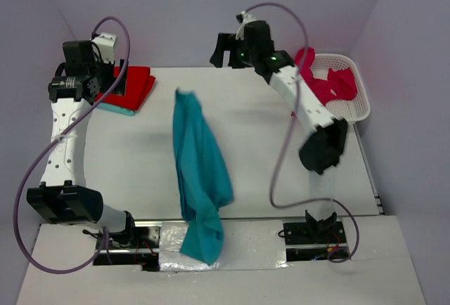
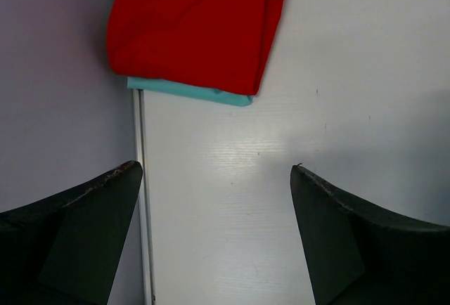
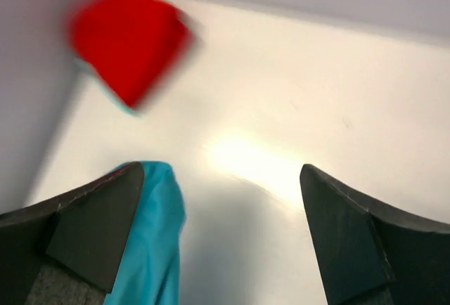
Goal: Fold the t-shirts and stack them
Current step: Move the tshirt to the center of the board, then flatten out the tshirt
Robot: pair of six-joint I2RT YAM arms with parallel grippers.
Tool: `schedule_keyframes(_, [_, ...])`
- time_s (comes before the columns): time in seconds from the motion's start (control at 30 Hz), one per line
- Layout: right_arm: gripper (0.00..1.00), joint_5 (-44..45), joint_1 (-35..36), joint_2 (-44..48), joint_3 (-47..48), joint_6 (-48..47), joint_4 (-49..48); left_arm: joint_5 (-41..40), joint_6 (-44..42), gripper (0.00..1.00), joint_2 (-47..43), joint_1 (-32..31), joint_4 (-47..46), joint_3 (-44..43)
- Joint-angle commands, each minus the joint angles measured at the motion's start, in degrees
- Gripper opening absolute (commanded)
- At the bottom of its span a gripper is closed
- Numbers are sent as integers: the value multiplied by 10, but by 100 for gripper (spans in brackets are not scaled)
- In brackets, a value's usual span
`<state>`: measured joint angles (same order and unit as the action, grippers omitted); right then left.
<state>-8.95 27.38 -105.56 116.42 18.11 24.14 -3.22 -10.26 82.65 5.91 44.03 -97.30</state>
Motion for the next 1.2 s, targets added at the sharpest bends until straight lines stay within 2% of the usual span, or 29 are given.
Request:
schedule_keyframes(0.0, [100,-28,-58,-161,159,-1,257,10,-8,98,1,-2,-8,25])
schedule_keyframes(0.07, [100,10,-44,-155,138,-29,292,19,-36,95,-11,-4,3,71])
schedule_keyframes(0.1, [100,31,-29,-117,16,-41,254,21,-45,94,-20,-5,2,90])
schedule_keyframes(0.13, [100,47,11,-18,-61,-51,216,22,-61,94,-28,-6,-2,111])
schedule_keyframes(0.17, [100,53,35,32,-215,-64,178,23,-68,94,-52,-6,-13,151])
schedule_keyframes(0.2, [100,44,61,82,-284,-69,109,28,-73,94,-64,-6,-18,168])
schedule_keyframes(0.23, [100,30,115,157,-338,-68,87,41,-83,92,-73,-7,-22,185])
schedule_keyframes(0.27, [78,7,139,183,-431,-55,73,51,-87,91,-89,-10,-23,212])
schedule_keyframes(0.3, [53,-6,163,218,-472,-46,54,74,-98,89,-93,-13,-16,224])
schedule_keyframes(0.33, [21,-8,204,230,-506,-29,48,80,-106,84,-94,-27,-9,237])
schedule_keyframes(0.37, [11,-7,222,240,-576,14,39,80,-116,83,-93,-38,-4,266])
schedule_keyframes(0.4, [31,-17,239,250,-609,32,-1,66,-131,82,-93,-48,-9,285])
schedule_keyframes(0.43, [56,-19,255,248,-634,51,-15,53,-133,84,-88,-61,-18,307])
schedule_keyframes(0.47, [74,-25,286,241,-661,63,-25,43,-133,86,-83,-75,-26,343])
schedule_keyframes(0.53, [96,-9,312,207,-667,77,-30,35,-121,91,-53,-81,-36,368])
schedule_keyframes(0.6, [100,-3,323,163,-670,94,-53,43,-108,93,-29,-85,-42,388])
schedule_keyframes(0.63, [100,2,322,145,-659,97,-59,42,-108,100,-8,-97,-60,398])
schedule_keyframes(0.7, [100,23,320,99,-644,112,-68,35,-103,99,11,-114,-96,404])
schedule_keyframes(0.73, [100,31,318,85,-637,119,-72,-10,-96,100,36,-114,-136,398])
schedule_keyframes(0.8, [95,46,313,52,-620,138,-76,-50,-70,99,92,-115,-162,375])
schedule_keyframes(0.9, [78,47,311,26,-614,141,-75,-84,-47,99,165,-114,-177,304])
schedule_keyframes(0.93, [78,47,309,21,-614,141,-73,-87,-42,99,185,-114,-178,292])
schedule_keyframes(0.97, [68,45,305,19,-621,142,-70,-95,-37,99,203,-114,-178,281])
schedule_keyframes(1.03, [59,45,293,31,-635,146,-74,-109,-26,99,260,-109,-173,252])
schedule_keyframes(1.07, [41,39,287,37,-653,151,-84,-119,-23,99,275,-107,-164,244])
schedule_keyframes(1.1, [32,38,281,54,-661,151,-89,-125,-23,98,290,-105,-163,240])
schedule_keyframes(1.13, [5,34,263,62,-673,151,-93,-129,-24,96,308,-102,-166,239])
schedule_keyframes(1.17, [0,28,252,78,-676,148,-95,-132,-28,90,313,-100,-168,238])
